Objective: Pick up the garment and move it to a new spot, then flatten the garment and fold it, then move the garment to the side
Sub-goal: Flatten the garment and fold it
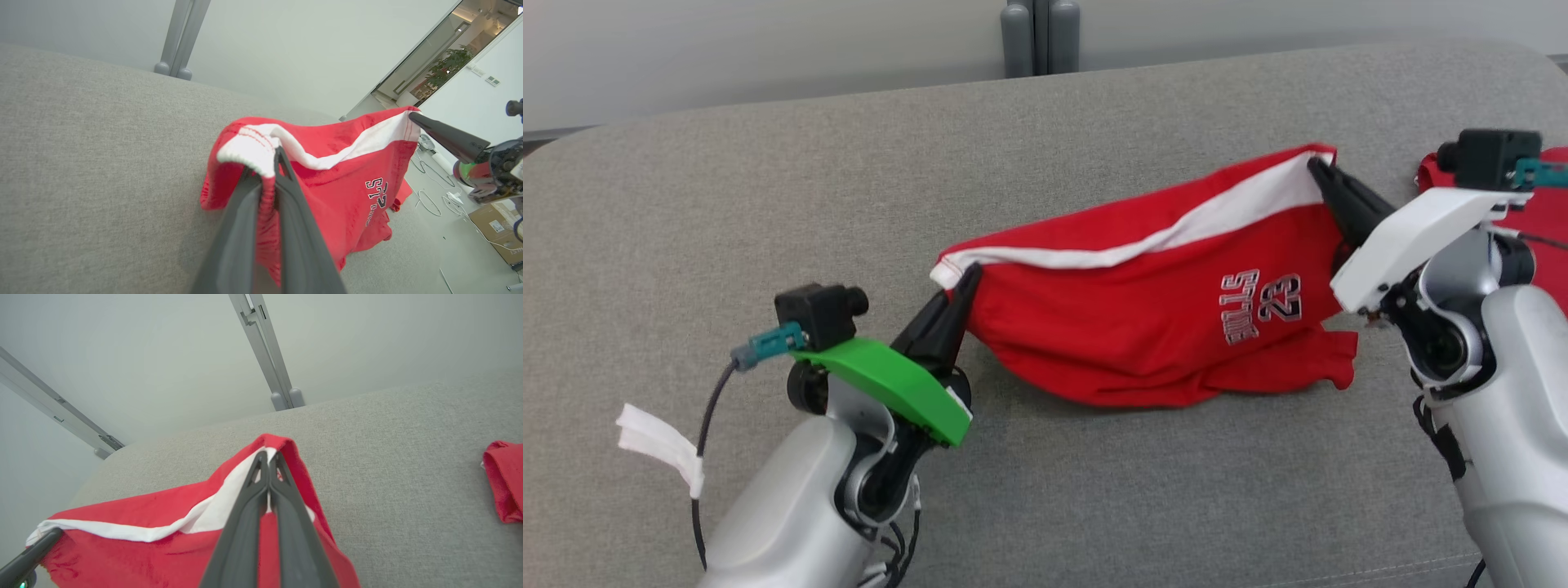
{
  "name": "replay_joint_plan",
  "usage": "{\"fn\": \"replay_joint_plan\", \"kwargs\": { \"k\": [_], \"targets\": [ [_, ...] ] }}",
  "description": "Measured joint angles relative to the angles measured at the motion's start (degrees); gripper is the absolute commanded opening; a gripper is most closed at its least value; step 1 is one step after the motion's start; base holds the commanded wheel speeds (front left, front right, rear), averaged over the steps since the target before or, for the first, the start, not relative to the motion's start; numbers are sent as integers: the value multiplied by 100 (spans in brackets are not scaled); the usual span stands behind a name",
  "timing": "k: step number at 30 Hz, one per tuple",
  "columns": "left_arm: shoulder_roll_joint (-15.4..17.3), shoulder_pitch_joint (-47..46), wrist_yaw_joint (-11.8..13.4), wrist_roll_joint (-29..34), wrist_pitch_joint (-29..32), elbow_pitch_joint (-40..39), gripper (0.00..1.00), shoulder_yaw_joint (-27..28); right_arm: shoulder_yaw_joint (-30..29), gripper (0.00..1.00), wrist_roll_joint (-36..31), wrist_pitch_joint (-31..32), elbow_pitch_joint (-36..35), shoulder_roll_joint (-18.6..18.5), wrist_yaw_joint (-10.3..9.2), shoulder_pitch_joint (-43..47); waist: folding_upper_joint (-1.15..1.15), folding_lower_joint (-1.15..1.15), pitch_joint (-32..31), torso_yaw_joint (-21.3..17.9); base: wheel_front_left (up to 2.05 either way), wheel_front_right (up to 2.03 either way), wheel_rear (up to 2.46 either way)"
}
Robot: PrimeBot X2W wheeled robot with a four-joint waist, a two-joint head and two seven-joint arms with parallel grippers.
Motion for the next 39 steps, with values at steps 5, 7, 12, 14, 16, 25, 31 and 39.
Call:
{"fn": "replay_joint_plan", "kwargs": {
  "k": [5, 7, 12, 14, 16, 25, 31, 39],
  "targets": [
    [188, -751, 0, -51, 311, -169, 0, 1, -74, 0, 116, -121, -57, 4, 0, -707, 0, 0, 195, -33, 0, 0, 0],
    [242, -1220, 1, 57, 368, -82, 0, 46, -8, 0, 124, -253, 88, -5, 0, -1164, 0, 0, 327, -57, 0, 0, 0],
    [274, -2496, 0, 504, 333, 350, 0, -1, 129, 0, 148, -1033, 676, 36, 0, -2412, 0, 0, 699, -128, 0, 0, 0],
    [290, -3047, 0, 745, 138, 542, 0, -20, 218, 0, 102, -1461, 1012, 14, 0, -2941, 0, 0, 873, -164, 0, 0, 0],
    [300, -3488, 0, 840, -97, 669, 0, -34, 292, 0, 90, -1870, 1296, -7, 0, -3381, 0, 0, 1025, -200, 0, 0, 0],
    [258, -4896, 0, 1564, -1031, 943, 0, 141, 923, 0, -118, -3353, 1746, -319, 0, -4841, 0, 1, 1521, -438, 0, 0, 0],
    [94, -4673, -3, 2109, -1071, -21, 0, 598, 1044, 0, -157, -3427, 1233, -584, 0, -4797, 0, 1, 1708, -509, 0, 0, 0],
    [205, -2926, -5, 1763, -1065, -147, 0, -398, 2650, 0, 843, -3087, 1070, -1370, 1, -3099, 0, 1, 1568, -383, 0, 0, 0]
  ]
}}
